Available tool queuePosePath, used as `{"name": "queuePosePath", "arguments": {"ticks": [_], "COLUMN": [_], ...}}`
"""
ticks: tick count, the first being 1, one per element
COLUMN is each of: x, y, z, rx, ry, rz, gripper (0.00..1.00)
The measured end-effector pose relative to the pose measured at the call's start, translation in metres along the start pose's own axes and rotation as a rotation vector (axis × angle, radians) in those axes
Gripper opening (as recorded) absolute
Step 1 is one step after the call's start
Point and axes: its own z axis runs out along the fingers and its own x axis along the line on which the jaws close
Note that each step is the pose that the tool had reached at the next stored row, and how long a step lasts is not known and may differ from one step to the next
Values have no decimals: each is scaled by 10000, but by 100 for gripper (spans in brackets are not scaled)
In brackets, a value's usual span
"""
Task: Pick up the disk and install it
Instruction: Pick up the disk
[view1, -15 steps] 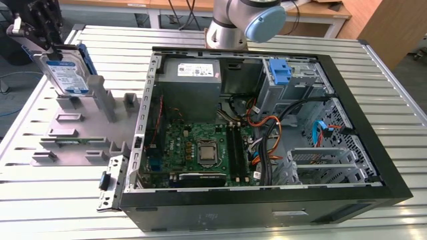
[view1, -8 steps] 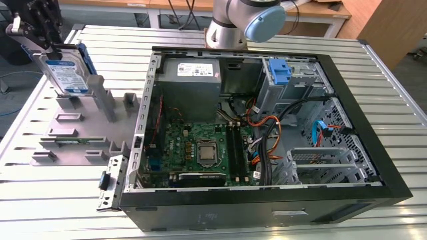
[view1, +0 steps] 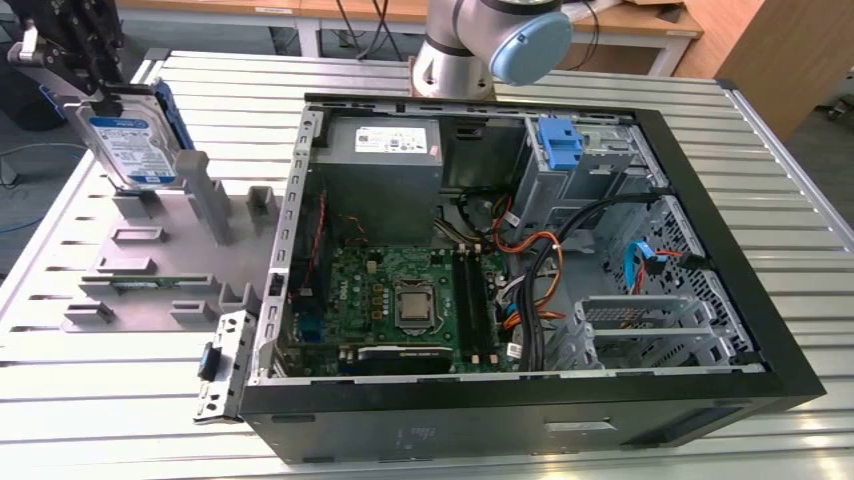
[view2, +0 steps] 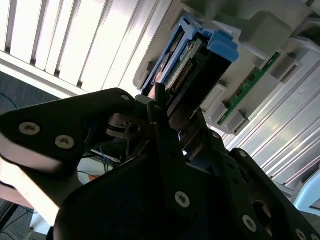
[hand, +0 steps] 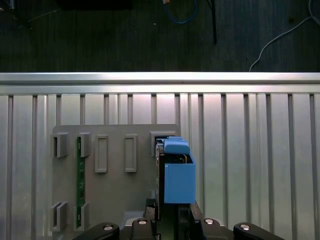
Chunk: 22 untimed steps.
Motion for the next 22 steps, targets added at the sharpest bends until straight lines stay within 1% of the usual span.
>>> {"name": "queuePosePath", "arguments": {"ticks": [12, 15, 19, 22], "x": [0, -2, -4, -4], "y": [0, 1, 2, 2], "z": [-12, -36, -90, -93], "rx": [-1, 1, -1, 3], "ry": [1, 0, 1, -1], "rz": [0, 0, 0, 0], "gripper": [35, 35, 35, 35]}}
